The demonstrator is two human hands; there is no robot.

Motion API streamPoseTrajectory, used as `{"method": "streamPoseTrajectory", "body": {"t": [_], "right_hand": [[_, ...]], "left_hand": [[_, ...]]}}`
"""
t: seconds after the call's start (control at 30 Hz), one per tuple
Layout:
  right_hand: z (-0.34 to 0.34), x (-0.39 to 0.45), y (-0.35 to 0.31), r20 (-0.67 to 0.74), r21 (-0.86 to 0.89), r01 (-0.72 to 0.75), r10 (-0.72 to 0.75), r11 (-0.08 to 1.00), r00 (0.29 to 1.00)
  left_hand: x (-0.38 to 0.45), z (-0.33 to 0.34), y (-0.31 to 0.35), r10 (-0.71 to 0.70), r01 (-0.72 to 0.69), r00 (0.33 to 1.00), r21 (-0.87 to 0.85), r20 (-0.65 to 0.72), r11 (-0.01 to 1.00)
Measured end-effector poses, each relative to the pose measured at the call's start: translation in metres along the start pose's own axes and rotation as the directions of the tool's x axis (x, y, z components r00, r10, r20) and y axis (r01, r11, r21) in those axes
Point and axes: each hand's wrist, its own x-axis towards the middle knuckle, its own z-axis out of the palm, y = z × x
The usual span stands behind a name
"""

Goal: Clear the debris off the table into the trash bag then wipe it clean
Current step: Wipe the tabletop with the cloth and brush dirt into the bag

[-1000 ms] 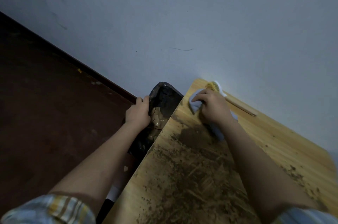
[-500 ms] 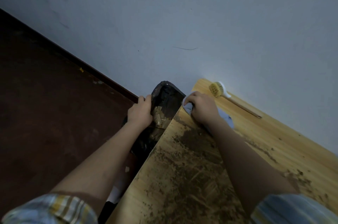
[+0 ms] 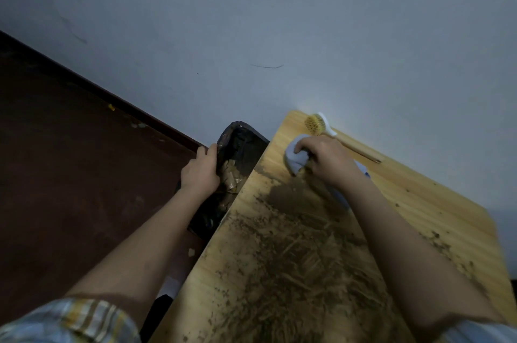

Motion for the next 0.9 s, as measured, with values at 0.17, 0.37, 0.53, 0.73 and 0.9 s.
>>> {"method": "streamPoseTrajectory", "body": {"t": [0.17, 0.37, 0.53, 0.73, 0.9], "right_hand": [[-0.009, -0.043, 0.033, 0.055, 0.011, -0.154, 0.153, 0.988, 0.987], [0.002, -0.07, 0.048, 0.112, 0.086, -0.228, 0.218, 0.97, 0.969], [0.033, -0.089, 0.051, 0.155, 0.127, -0.23, 0.21, 0.965, 0.965], [0.046, -0.096, 0.049, 0.266, -0.05, -0.333, 0.334, 0.942, 0.904], [0.049, -0.098, 0.04, 0.092, -0.016, -0.284, 0.284, 0.959, 0.954]], "left_hand": [[-0.01, 0.003, 0.002, -0.009, 0.009, 1.0, -0.001, 0.017, 1.0], [-0.014, 0.007, 0.003, -0.011, 0.011, 1.0, -0.006, 0.008, 1.0], [-0.015, 0.01, 0.003, -0.026, 0.026, 1.0, -0.015, 0.004, 1.0], [-0.017, 0.011, 0.001, -0.013, 0.012, 1.0, -0.007, -0.009, 1.0], [-0.019, 0.011, 0.003, -0.004, 0.004, 1.0, -0.003, -0.016, 1.0]]}}
